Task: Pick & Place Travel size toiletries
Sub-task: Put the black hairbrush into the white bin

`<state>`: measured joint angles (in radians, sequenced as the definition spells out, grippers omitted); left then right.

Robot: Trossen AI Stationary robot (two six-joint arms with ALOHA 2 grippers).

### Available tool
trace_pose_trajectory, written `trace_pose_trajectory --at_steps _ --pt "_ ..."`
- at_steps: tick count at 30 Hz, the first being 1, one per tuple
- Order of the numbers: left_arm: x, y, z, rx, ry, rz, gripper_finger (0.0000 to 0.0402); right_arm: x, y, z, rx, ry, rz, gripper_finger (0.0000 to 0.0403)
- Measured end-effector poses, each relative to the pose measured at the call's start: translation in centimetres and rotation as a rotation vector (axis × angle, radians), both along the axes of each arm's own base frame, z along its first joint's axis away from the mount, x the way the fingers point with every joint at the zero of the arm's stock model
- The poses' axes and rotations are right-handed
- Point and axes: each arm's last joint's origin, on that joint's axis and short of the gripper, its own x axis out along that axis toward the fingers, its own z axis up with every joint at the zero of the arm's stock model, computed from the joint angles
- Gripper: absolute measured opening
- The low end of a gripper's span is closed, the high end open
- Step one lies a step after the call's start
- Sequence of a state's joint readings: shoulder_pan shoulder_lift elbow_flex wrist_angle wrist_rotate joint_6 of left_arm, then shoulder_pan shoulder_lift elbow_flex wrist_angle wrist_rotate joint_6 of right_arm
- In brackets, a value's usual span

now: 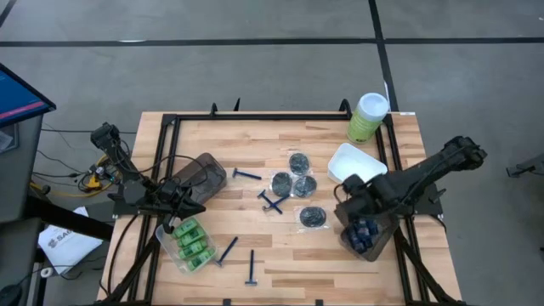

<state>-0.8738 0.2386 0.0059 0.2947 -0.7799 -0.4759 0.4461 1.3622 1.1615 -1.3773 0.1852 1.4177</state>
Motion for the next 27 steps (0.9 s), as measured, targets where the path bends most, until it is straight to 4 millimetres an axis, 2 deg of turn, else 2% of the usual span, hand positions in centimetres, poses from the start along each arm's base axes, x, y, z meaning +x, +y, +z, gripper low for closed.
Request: trace_pose_trajectory --at_steps 6,13,19,24,27 --pt "0.0 0.0 0.0 -0.001 0.000 0.000 0.0002 0.3 -1.5 1.8 -0.027 -0.182 -0.022 0.0001" --pt "0.0 0.0 0.0 -0.001 -0.001 0.000 0.0002 3.4 -3.4 2.6 -0.126 -0.411 0.084 0.0011" --pt "0.0 0.0 0.0 -0.002 -0.002 0.000 0.0002 6.2 -5.3 4.8 -0.235 -0.667 0.301 0.0058" --pt "0.0 0.0 0.0 -0.003 -0.002 0.000 0.0002 6.1 -8.2 7.7 -0.335 -0.851 0.365 0.0094" --pt "0.0 0.0 0.0 -0.003 -0.002 0.000 0.0002 5.6 -9.9 8.6 -0.396 -0.890 0.358 0.0117"
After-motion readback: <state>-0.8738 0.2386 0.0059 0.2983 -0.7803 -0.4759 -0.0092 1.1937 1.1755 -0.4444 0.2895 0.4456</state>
